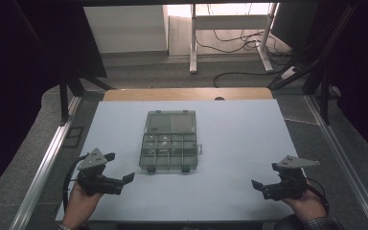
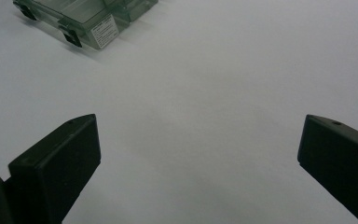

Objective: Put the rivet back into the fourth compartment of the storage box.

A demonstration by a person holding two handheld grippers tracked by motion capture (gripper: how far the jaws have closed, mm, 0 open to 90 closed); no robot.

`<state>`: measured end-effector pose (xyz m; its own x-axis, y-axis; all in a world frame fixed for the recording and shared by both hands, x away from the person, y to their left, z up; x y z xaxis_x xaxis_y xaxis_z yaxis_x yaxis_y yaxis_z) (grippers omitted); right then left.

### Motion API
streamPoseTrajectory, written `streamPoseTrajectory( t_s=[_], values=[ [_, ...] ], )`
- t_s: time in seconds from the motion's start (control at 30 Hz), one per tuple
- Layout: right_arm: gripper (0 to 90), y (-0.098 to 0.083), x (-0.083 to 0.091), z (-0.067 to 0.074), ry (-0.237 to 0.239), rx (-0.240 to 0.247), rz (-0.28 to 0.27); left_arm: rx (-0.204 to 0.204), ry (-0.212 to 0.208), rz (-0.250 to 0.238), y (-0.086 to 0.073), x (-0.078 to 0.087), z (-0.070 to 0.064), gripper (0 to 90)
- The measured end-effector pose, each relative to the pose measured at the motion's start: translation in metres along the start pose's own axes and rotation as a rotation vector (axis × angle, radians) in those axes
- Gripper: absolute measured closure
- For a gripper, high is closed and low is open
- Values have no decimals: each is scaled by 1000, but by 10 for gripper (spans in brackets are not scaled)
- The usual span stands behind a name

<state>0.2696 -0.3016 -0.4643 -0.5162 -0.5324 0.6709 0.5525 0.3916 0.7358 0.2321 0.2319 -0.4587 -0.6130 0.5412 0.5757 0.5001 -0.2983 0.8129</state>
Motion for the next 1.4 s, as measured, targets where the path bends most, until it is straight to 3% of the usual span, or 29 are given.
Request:
streamPoseTrajectory(
  t_s=[0.6,1.07,1.4],
  values=[
    [0,0,-1,0,-5,-3,6,22,52,11,-19,21,8,0],
    [0,-1,-1,0,-10,-5,10,35,137,44,-37,38,15,0],
    [0,-1,-1,0,-11,-4,14,41,186,94,-50,45,19,0]
  ],
)
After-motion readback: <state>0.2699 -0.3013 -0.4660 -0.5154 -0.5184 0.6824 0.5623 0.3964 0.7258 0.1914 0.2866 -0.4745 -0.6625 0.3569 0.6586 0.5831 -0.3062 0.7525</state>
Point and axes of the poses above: each handheld gripper's, and its own axes: x roughly backward along the jaws, y roughly out of its top, z roughly to its left, the point moved 1 cm from there along -x, roughly forward along the jaws, and after that the axes turned 2 degrees about y, right-handed, at the moved point
